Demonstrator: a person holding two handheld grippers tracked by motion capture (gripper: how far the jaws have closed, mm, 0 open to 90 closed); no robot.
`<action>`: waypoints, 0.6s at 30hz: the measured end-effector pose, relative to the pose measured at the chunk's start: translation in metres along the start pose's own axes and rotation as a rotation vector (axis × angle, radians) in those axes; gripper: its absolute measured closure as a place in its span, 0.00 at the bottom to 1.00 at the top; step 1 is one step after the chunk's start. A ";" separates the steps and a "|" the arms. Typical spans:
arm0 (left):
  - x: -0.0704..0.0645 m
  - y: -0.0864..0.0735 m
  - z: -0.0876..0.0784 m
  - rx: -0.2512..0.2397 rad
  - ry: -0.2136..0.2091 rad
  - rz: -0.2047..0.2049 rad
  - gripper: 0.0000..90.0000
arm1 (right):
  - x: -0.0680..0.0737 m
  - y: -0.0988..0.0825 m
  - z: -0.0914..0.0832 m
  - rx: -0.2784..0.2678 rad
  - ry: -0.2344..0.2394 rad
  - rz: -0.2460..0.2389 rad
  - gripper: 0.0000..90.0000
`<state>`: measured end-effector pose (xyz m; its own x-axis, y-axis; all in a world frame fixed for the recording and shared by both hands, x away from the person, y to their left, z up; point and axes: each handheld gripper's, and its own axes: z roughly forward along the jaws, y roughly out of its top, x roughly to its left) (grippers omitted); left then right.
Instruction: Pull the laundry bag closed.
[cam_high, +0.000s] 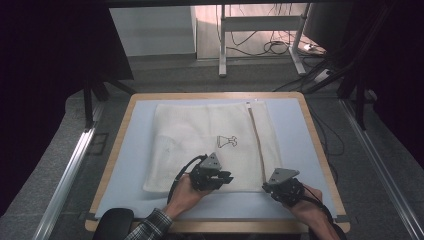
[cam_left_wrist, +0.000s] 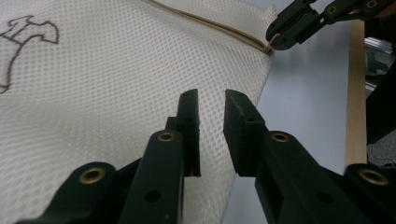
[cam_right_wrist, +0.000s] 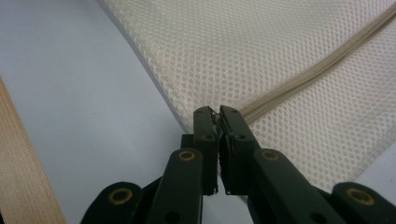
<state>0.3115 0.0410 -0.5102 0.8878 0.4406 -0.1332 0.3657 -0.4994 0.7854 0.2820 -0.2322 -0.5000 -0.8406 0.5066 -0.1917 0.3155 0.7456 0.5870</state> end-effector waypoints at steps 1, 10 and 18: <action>0.000 0.001 0.002 0.000 0.000 0.001 0.90 | 0.000 0.000 0.000 0.000 0.001 0.001 0.95; 0.000 0.013 0.022 0.023 -0.027 0.037 1.00 | 0.000 0.000 0.000 -0.001 0.003 0.009 0.95; -0.009 0.022 0.043 0.035 -0.056 0.058 1.00 | 0.000 -0.001 0.000 -0.001 -0.003 0.006 0.94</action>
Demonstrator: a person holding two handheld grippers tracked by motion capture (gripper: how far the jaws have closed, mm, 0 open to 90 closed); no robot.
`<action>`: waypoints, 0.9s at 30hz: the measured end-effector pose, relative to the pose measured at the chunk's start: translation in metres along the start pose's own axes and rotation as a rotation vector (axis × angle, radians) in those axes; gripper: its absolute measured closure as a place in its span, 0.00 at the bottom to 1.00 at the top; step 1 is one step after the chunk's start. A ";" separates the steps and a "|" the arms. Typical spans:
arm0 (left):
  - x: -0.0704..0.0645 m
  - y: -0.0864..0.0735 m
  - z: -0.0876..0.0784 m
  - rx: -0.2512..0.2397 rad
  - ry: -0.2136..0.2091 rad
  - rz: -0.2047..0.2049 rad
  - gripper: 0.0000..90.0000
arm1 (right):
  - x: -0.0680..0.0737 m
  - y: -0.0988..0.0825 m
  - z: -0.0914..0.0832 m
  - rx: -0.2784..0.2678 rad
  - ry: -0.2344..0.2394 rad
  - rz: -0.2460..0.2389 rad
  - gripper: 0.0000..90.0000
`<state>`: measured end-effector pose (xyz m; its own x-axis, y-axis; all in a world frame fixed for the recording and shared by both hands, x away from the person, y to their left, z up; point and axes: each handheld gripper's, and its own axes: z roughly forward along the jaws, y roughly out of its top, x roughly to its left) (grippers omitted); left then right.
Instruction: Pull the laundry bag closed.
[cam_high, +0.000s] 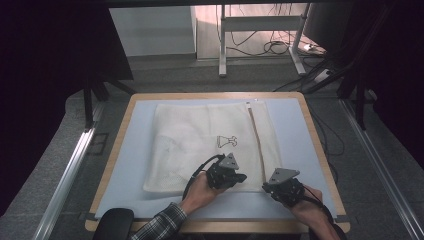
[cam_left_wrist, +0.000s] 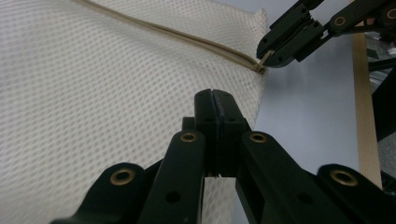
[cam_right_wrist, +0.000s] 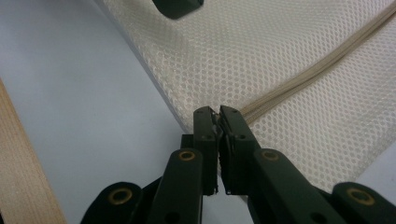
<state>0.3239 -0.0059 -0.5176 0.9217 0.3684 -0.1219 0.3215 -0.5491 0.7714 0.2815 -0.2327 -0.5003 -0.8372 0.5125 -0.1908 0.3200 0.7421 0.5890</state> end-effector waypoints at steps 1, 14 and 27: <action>-0.001 0.001 0.003 -0.001 -0.005 0.001 1.00 | 0.000 0.000 0.000 -0.001 0.001 0.001 0.94; -0.014 0.015 0.029 0.027 -0.045 0.056 1.00 | -0.001 -0.002 -0.002 0.009 0.001 -0.005 0.94; -0.021 0.015 0.047 0.060 -0.041 0.059 1.00 | -0.004 -0.003 -0.003 0.015 0.000 0.006 0.93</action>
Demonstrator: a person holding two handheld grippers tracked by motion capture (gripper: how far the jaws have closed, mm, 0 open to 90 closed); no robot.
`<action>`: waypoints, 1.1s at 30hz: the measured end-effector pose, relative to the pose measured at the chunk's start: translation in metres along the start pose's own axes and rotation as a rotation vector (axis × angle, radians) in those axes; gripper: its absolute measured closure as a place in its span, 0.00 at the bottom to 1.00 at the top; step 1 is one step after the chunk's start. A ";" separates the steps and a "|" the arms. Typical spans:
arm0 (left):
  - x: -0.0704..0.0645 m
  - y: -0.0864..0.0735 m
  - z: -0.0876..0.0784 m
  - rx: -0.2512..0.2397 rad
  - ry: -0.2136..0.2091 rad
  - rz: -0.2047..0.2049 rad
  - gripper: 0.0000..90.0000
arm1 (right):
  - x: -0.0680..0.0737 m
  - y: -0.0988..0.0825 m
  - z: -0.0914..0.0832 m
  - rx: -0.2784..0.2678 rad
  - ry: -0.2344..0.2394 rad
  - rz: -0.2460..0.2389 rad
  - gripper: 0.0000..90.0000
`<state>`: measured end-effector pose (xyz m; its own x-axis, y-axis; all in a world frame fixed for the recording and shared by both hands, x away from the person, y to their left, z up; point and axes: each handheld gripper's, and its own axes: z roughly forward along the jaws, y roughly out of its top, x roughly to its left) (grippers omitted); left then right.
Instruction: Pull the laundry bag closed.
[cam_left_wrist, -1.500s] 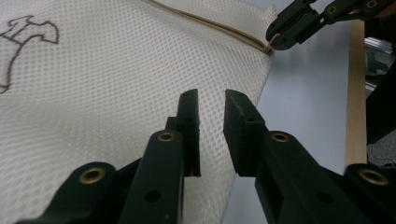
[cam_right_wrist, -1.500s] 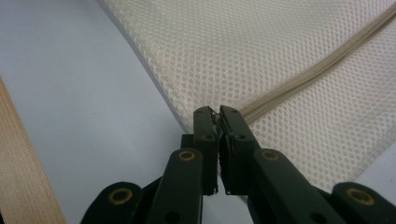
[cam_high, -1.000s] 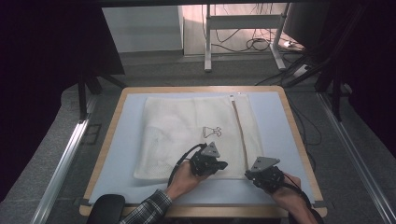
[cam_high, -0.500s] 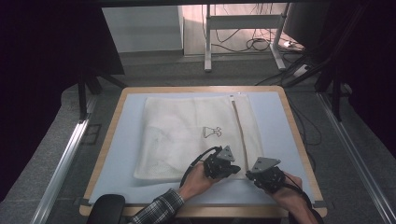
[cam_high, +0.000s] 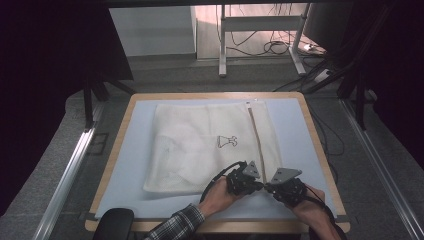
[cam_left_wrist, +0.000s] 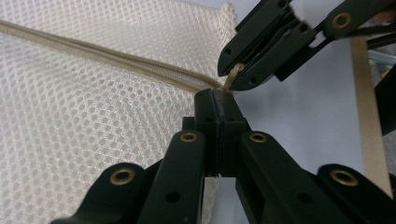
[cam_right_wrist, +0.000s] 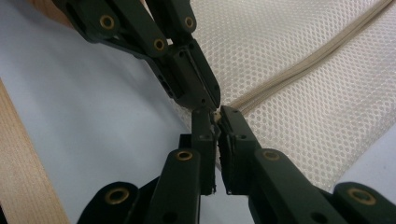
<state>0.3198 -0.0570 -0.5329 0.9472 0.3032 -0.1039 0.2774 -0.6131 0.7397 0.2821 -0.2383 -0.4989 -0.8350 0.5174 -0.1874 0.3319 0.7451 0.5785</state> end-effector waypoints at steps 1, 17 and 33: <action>0.001 0.000 0.000 0.001 -0.002 -0.002 1.00 | 0.000 0.000 0.000 0.001 -0.001 -0.001 0.93; -0.002 -0.003 0.001 -0.012 0.017 -0.001 1.00 | -0.003 0.006 0.005 0.010 -0.021 -0.024 0.94; -0.001 -0.004 0.000 0.001 0.018 0.020 1.00 | -0.014 0.008 0.009 0.017 -0.052 -0.006 0.96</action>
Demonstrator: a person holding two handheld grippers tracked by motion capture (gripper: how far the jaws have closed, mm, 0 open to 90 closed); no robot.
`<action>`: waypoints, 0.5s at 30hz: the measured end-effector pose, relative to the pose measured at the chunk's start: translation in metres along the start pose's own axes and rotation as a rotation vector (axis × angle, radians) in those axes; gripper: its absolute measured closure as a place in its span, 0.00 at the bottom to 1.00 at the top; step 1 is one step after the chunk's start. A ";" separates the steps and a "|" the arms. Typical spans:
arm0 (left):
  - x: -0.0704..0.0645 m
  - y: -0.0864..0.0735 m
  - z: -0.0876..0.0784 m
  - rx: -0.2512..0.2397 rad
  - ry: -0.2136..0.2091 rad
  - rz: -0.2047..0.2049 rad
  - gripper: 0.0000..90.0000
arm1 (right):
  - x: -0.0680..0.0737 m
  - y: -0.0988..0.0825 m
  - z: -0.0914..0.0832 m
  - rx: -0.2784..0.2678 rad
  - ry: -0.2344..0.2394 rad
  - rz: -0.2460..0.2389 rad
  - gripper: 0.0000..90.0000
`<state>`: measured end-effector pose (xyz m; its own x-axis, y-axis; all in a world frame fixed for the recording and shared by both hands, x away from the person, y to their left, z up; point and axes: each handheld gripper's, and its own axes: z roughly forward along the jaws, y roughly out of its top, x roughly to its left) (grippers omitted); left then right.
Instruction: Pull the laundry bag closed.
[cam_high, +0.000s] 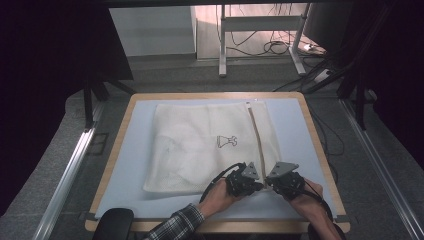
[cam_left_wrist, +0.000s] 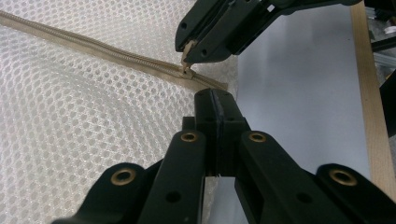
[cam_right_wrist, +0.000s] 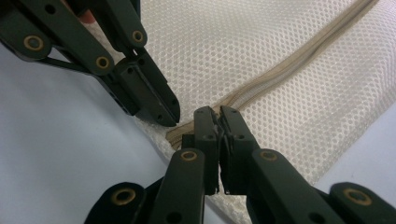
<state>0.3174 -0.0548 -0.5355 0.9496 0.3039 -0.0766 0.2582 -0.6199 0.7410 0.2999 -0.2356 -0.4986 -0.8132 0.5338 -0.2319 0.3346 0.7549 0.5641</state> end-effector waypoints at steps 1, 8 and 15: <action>0.000 0.000 0.000 0.000 0.000 0.000 1.00 | 0.000 0.000 0.000 -0.001 0.000 0.001 0.95; -0.002 -0.002 0.000 -0.017 0.013 0.001 1.00 | -0.003 0.002 0.003 0.000 -0.022 0.004 0.95; -0.005 -0.002 0.000 -0.021 0.037 0.022 1.00 | -0.009 0.004 0.006 0.000 -0.028 0.013 0.95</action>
<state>0.3118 -0.0554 -0.5368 0.9478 0.3169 -0.0357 0.2330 -0.6119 0.7558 0.3116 -0.2349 -0.4994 -0.7954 0.5539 -0.2463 0.3452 0.7478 0.5671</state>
